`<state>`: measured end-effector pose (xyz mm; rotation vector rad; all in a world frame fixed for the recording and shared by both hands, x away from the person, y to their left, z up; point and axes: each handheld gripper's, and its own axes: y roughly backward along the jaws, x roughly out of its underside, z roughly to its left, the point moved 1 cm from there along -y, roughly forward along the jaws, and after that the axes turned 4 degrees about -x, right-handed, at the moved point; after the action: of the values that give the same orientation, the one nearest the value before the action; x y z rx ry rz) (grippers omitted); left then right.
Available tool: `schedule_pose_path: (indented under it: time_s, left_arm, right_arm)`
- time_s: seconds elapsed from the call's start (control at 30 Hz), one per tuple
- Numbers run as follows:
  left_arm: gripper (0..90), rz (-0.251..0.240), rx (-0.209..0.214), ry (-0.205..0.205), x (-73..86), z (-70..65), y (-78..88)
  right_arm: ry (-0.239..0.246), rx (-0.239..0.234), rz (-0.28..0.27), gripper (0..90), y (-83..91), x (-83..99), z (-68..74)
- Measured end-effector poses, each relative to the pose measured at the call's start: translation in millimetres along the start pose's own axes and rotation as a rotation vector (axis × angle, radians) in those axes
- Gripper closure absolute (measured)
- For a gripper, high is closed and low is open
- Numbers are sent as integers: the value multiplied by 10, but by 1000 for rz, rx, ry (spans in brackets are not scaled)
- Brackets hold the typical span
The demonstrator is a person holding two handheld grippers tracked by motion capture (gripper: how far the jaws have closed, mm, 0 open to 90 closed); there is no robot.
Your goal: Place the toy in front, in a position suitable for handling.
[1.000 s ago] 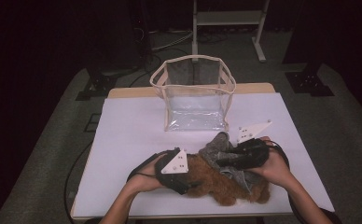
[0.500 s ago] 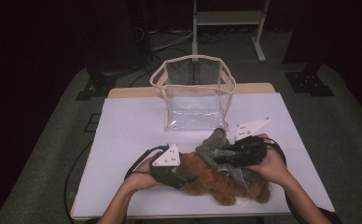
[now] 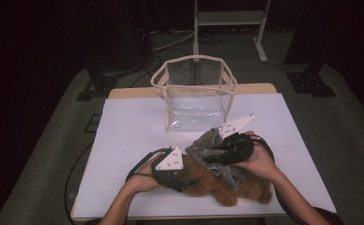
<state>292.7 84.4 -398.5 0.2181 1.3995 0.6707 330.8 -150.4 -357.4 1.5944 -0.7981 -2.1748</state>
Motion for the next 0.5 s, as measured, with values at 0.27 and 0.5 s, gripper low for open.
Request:
schedule_pose_path:
  time_s: [0.27,0.5]
  left_arm:
    - [297,1,0,-24,-27,-19,-22]
    - [300,11,1,-51,-26,-41,-7]
  right_arm:
    - [-26,9,-4,670,150,115,-3]
    - [-5,-46,5,667,-138,-153,-31]
